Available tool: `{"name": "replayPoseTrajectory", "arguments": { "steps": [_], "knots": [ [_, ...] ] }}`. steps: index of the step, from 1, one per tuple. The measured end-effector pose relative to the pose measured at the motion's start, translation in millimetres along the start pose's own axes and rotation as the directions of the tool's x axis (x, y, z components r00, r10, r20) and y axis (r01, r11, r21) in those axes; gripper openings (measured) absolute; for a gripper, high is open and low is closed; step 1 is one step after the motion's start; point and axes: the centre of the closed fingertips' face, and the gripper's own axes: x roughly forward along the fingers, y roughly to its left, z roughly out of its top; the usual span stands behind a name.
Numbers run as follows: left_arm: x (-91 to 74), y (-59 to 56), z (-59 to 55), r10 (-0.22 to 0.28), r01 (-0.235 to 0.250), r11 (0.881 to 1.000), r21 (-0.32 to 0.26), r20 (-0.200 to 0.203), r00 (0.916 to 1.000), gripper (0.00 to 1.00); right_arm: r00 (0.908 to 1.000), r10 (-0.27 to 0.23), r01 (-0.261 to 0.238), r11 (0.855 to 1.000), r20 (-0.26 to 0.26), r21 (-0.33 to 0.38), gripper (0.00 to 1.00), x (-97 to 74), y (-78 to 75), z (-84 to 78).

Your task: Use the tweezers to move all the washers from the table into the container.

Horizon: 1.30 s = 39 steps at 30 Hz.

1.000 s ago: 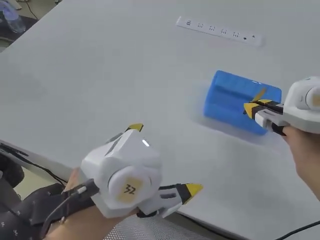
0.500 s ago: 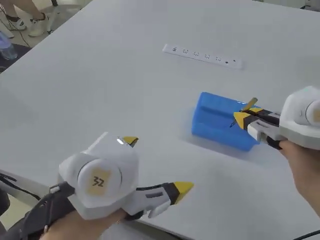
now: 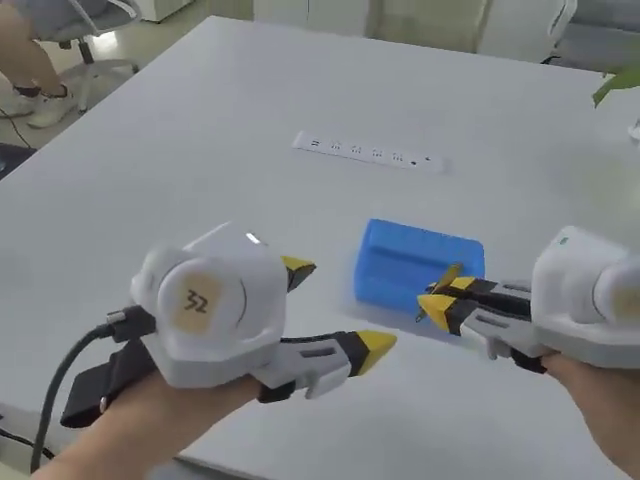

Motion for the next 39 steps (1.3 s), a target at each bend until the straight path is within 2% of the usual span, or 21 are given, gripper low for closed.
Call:
{"name": "replayPoseTrajectory", "arguments": {
  "steps": [5,7,9,11,12,14,17,20,22,24,25,27,29,31,33,34,35,36,37,38,39],
  "knots": [
    [7.1,-14.6,5.5,-0.065,0.067,0.994,0.082,-0.029,0.9975,0.46,0.9961,0.083,-0.084,0.996,-0.031,-0.025,0.04,-1.7,23.0,-6.6],
    [9.7,-24.7,5.6,-0.114,0.12,0.988,0.102,-0.055,0.9919,0.41,0.9932,0.105,-0.107,0.994,-0.051,-0.034,0.04,-1.0,31.1,-12.1],
    [11.9,-33.8,7.8,-0.152,0.158,0.976,0.147,-0.056,0.9868,0.35,0.9906,0.121,-0.124,0.991,-0.065,-0.044,0.04,-0.5,36.2,-17.2],
    [15.3,-43.9,4.5,-0.196,0.207,0.966,0.156,-0.084,0.9771,0.34,0.9884,0.129,-0.134,0.989,-0.081,-0.061,0.04,-1.2,42.4,-20.5],
    [17.0,-49.9,0.8,-0.226,0.241,0.957,0.162,-0.106,0.9683,0.34,0.9856,0.136,-0.145,0.986,-0.1,-0.079,0.04,-1.1,45.1,-25.1],
    [19.6,-52.7,-7.1,-0.242,0.267,0.946,0.182,-0.151,0.9585,0.27,0.9815,0.144,-0.157,0.982,-0.126,-0.102,0.04,-0.7,47.6,-31.0],
    [24.5,-54.9,-11.5,-0.249,0.281,0.936,0.213,-0.167,0.9542,0.18,0.9771,0.153,-0.17,0.979,-0.148,-0.113,0.04,0.1,49.9,-39.1],
    [26.3,-63.1,-15.6,-0.303,0.34,0.916,0.212,-0.19,0.934,0.14,0.9693,0.166,-0.192,0.973,-0.181,-0.132,0.04,0.6,53.0,-48.3],
    [27.5,-64.7,-18.7,-0.309,0.355,0.907,0.226,-0.212,0.927,0.07,0.9643,0.171,-0.203,0.967,-0.202,-0.154,0.04,1.3,55.1,-52.7],
    [27.8,-68.0,-24.2,-0.326,0.385,0.883,0.266,-0.241,0.9141,0.01,0.9587,0.177,-0.218,0.96,-0.222,-0.173,0.04,1.9,57.8,-57.1],
    [28.9,-69.2,-27.1,-0.329,0.392,0.878,0.275,-0.249,0.911,0.01,0.9565,0.181,-0.224,0.958,-0.229,-0.179,0.04,2.3,58.9,-58.9],
    [29.1,-73.8,-34.8,-0.351,0.428,0.856,0.291,-0.281,0.8932,0.02,0.9513,0.19,-0.238,0.953,-0.243,-0.189,0.04,2.9,60.2,-62.4],
    [29.7,-76.4,-38.3,-0.362,0.446,0.84,0.308,-0.293,0.8848,0.01,0.9436,0.188,-0.251,0.942,-0.273,-0.221,0.04,3.1,59.9,-68.8],
    [31.5,-76.0,-40.2,-0.36,0.451,0.826,0.337,-0.301,0.8831,0.0,0.9384,0.186,-0.26,0.935,-0.291,-0.241,0.04,2.9,61.0,-73.0],
    [30.2,-80.4,-43.0,-0.395,0.493,0.797,0.349,-0.317,0.8625,0.0,0.9361,0.183,-0.262,0.932,-0.3,-0.249,0.04,3.1,61.2,-76.2],
    [32.1,-79.5,-44.3,-0.395,0.496,0.791,0.358,-0.319,0.8614,0.0,0.9359,0.179,-0.26,0.932,-0.303,-0.253,0.04,3.3,60.7,-78.0],
    [33.2,-79.4,-45.0,-0.402,0.506,0.774,0.38,-0.323,0.8571,0.0,0.9369,0.17,-0.254,0.932,-0.305,-0.26,0.04,3.4,59.4,-79.3],
    [34.8,-78.7,-46.6,-0.413,0.525,0.73,0.437,-0.33,0.8488,0.0,0.9386,0.157,-0.243,0.932,-0.307,-0.267,0.05,3.8,56.8,-81.6],
    [36.3,-76.9,-48.5,-0.409,0.527,0.724,0.446,-0.337,0.8479,0.0,0.9407,0.142,-0.229,0.936,-0.308,-0.268,0.05,4.2,53.8,-83.4],
    [37.1,-76.1,-49.4,-0.406,0.525,0.727,0.442,-0.339,0.8485,0.0,0.9425,0.131,-0.218,0.938,-0.307,-0.268,0.05,4.3,51.8,-84.2],
    [41.1,-74.3,-52.5,-0.413,0.535,0.729,0.427,-0.35,0.8408,0.0,0.9455,0.112,-0.197,0.944,-0.306,-0.263,0.05,4.8,47.0,-87.8]
  ]
}}
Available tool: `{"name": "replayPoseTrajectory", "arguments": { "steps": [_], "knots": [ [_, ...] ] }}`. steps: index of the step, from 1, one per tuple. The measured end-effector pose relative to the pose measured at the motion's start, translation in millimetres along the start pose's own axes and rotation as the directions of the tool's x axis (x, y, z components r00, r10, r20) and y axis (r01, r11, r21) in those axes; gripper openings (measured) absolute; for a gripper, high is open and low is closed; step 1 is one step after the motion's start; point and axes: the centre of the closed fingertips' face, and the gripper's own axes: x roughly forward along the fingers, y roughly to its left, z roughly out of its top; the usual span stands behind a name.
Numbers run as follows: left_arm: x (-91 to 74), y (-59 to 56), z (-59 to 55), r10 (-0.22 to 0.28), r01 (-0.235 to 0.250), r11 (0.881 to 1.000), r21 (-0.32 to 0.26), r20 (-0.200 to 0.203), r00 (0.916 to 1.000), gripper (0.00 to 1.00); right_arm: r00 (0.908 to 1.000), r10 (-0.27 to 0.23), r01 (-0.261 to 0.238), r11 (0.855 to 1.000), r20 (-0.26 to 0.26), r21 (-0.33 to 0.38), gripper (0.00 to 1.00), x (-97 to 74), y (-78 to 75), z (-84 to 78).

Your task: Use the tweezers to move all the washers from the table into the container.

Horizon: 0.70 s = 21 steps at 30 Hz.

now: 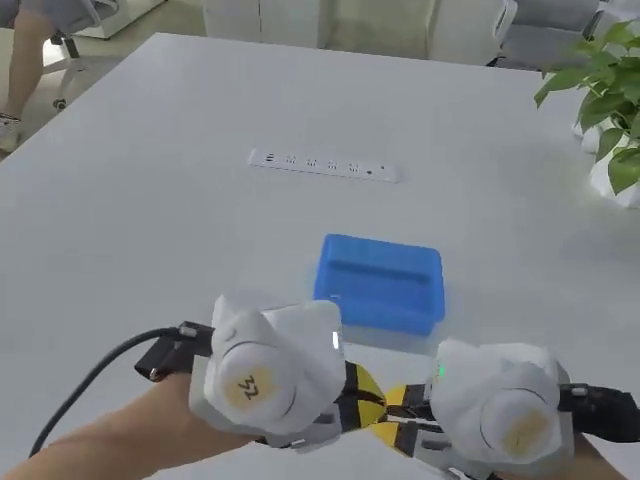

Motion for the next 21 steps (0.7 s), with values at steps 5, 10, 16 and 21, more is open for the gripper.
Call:
{"name": "replayPoseTrajectory", "arguments": {
  "steps": [5,10,16,21],
  "knots": [
    [12.7,4.1,-20.5,-0.035,0.039,0.997,0.062,-0.063,0.9974,0.0,0.9975,-0.061,0.063,0.996,-0.038,0.055,0.05,7.3,-7.3,-17.0],
    [21.4,9.7,-35.2,-0.052,0.059,0.996,0.065,-0.096,0.994,0.0,0.9948,-0.094,0.098,0.989,-0.039,0.109,0.06,14.3,-12.6,-24.7],
    [25.4,13.7,-64.2,-0.065,0.077,0.995,0.059,-0.172,0.9829,0.0,0.9936,-0.096,0.072,0.942,0.059,0.327,0.16,10.7,-15.6,-11.9],
    [30.5,15.0,-84.2,-0.081,0.097,0.993,0.061,-0.225,0.971,0.0,0.9873,-0.145,0.113,0.928,0.066,0.354,0.18,-1.1,-17.6,-7.8]
  ]
}}
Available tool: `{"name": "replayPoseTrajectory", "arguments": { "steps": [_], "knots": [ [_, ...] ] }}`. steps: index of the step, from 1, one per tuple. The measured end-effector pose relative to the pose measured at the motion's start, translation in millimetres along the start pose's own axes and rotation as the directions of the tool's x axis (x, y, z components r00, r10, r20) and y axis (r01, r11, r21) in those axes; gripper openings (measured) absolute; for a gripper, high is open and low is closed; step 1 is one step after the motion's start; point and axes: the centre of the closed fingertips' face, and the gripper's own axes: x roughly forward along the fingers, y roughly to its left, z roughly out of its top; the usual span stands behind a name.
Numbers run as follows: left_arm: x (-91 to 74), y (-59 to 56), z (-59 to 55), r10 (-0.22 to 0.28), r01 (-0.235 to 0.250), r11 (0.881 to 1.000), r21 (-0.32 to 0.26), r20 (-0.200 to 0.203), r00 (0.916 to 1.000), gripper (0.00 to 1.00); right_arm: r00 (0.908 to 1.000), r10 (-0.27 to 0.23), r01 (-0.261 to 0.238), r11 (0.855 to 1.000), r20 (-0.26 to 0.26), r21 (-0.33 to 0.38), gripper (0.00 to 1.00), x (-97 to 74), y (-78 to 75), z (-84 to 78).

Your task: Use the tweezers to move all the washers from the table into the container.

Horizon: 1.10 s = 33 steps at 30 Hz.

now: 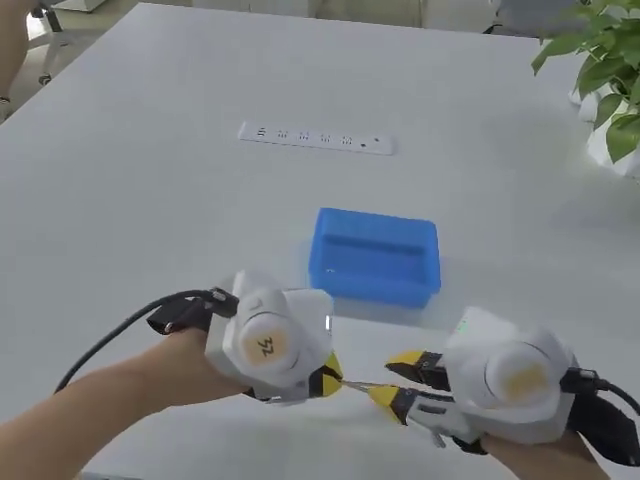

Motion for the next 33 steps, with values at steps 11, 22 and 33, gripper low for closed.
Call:
{"name": "replayPoseTrajectory", "arguments": {
  "steps": [11,22,33],
  "knots": [
    [20.6,-3.4,-26.3,-0.038,0.037,0.999,-0.01,-0.083,0.9959,0.0,0.9942,-0.078,0.072,0.995,0.075,0.073,0.21,-33.8,6.8,16.0],
    [24.3,-3.4,-30.5,-0.035,0.03,0.999,-0.04,-0.123,0.9918,0.0,0.9749,-0.185,0.164,0.973,0.123,0.166,0.31,-63.3,-5.6,23.4],
    [11.2,1.1,-40.2,0.043,-0.095,0.951,-0.294,-0.176,0.9834,0.21,0.9465,-0.265,0.22,0.948,0.185,0.232,0.36,-88.0,-18.0,34.9]
  ]
}}
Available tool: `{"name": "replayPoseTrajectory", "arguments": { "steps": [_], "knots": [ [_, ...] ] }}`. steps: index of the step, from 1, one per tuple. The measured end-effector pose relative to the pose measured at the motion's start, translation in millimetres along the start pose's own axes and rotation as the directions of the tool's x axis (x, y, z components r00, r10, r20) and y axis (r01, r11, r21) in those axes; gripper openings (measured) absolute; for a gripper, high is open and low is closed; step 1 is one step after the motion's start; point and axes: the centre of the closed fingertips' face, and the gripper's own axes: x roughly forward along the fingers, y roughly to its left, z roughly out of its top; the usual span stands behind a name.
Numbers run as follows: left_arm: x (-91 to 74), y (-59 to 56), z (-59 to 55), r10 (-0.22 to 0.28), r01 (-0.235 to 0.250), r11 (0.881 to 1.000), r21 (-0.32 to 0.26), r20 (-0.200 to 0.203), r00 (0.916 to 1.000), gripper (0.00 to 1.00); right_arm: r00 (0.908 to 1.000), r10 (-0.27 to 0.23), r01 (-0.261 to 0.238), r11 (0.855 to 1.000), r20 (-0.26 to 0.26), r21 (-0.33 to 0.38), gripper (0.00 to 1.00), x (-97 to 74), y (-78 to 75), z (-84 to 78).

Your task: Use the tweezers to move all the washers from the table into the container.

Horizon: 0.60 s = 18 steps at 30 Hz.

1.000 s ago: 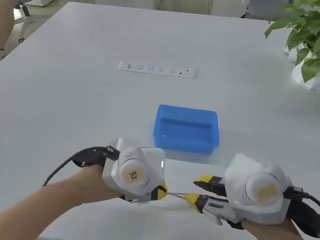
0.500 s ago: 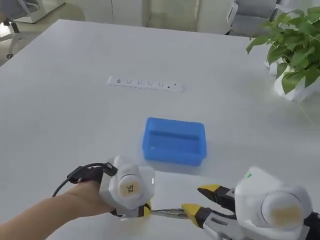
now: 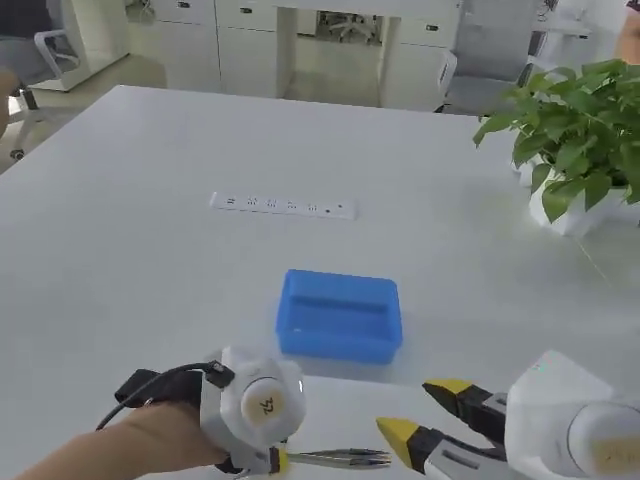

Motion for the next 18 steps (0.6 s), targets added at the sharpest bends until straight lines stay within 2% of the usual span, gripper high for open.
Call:
{"name": "replayPoseTrajectory", "arguments": {
  "steps": [1,3,4,5,6,7,9,11,12,13,14,16,17,18],
  "knots": [
    [-1.6,0.7,-0.6,0.004,-0.004,1.0,-0.018,0.002,1.0,0.26,1.0,-0.002,0.002,1.0,0.003,0.007,0.38,-0.4,-0.7,0.4],
    [-10.6,10.0,1.6,0.053,-0.049,0.996,-0.075,0.052,0.9972,0.32,0.9997,-0.012,0.011,0.999,0.023,0.041,0.41,-2.3,-5.1,2.7],
    [-18.4,11.3,4.2,0.072,-0.058,0.989,-0.133,0.097,0.9927,0.35,0.9994,-0.015,0.013,0.998,0.033,0.063,0.42,-3.3,-7.1,3.1],
    [-23.6,13.1,5.1,0.088,-0.065,0.982,-0.177,0.121,0.9888,0.42,0.9992,-0.016,0.013,0.997,0.038,0.074,0.43,-3.9,-8.4,3.1],
    [-31.3,17.2,5.4,0.124,-0.085,0.966,-0.244,0.15,0.9809,0.49,0.9986,-0.026,0.022,0.996,0.047,0.091,0.45,-4.7,-11.4,3.2],
    [-36.6,15.7,3.5,0.12,-0.075,0.96,-0.269,0.152,0.9811,0.55,0.9982,-0.032,0.027,0.995,0.051,0.099,0.47,-4.9,-13.8,2.7],
    [-51.3,22.6,5.5,0.191,-0.114,0.935,-0.336,0.206,0.9596,0.59,0.998,-0.039,0.033,0.993,0.05,0.114,0.51,-4.8,-17.6,0.5],
    [-64.5,22.6,6.9,0.236,-0.122,0.908,-0.401,0.248,0.9397,0.71,0.9978,-0.048,0.043,0.992,0.044,0.119,0.54,-4.7,-20.4,-1.2],
    [-69.5,21.6,6.0,0.256,-0.127,0.892,-0.433,0.254,0.9328,0.78,0.9978,-0.051,0.046,0.992,0.042,0.118,0.55,-5.0,-21.1,-1.7],
    [-73.1,16.5,1.7,0.248,-0.11,0.874,-0.473,0.24,0.9386,0.87,0.9976,-0.056,0.051,0.992,0.042,0.118,0.56,-5.5,-22.6,-2.1],
    [-75.7,16.1,1.0,0.258,-0.114,0.867,-0.486,0.242,0.9355,0.92,0.9974,-0.059,0.054,0.991,0.042,0.119,0.57,-5.8,-23.6,-2.2],
    [-84.9,15.9,-1.2,0.302,-0.14,0.846,-0.514,0.247,0.9209,0.99,0.9972,-0.064,0.059,0.991,0.039,0.117,0.61,-6.8,-24.6,-2.5],
    [-88.9,14.0,-1.0,0.308,-0.139,0.845,-0.517,0.256,0.9165,0.99,0.9969,-0.069,0.064,0.991,0.038,0.115,0.63,-7.4,-25.5,-2.7],
    [-94.5,13.7,-0.3,0.33,-0.144,0.831,-0.537,0.269,0.9046,0.99,0.9959,-0.081,0.076,0.991,0.04,0.113,0.65,-8.4,-28.2,-3.2]
  ]
}}
